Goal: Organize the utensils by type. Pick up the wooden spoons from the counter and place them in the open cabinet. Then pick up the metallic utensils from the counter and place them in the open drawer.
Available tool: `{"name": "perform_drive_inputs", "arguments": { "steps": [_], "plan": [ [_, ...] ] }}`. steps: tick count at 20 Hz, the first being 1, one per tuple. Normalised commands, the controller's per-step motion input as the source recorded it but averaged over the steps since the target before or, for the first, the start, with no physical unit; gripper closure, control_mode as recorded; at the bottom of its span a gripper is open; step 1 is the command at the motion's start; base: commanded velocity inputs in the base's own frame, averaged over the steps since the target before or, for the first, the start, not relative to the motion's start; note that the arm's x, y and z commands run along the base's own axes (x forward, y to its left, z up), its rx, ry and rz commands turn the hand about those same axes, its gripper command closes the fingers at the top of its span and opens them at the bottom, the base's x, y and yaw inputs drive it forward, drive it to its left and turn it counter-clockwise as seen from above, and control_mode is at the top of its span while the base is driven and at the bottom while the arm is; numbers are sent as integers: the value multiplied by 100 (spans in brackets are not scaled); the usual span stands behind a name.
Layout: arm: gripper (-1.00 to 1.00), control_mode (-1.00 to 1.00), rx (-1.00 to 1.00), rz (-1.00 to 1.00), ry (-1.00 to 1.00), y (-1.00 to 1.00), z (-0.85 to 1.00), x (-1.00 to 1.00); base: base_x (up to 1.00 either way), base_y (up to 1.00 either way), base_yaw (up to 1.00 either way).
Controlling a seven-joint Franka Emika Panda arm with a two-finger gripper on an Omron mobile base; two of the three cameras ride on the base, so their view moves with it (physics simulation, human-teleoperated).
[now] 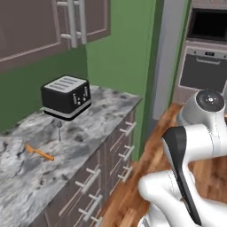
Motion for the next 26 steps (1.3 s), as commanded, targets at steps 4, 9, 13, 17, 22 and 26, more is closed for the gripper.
{"name": "perform_drive_inputs", "arguments": {
  "steps": [4,9,13,17,22,26],
  "plan": [
    [-100,100,0,0,0,0,0,0,38,0,61],
    [-100,100,0,0,0,0,0,0,26,0,58],
    [-100,100,0,0,0,0,0,0,43,1,46],
    [-100,100,0,0,0,0,0,0,58,2,5],
    [-100,100,0,0,0,0,0,0,60,32,-7],
    [-100,100,0,0,0,0,0,0,42,28,23]
  ]
}}
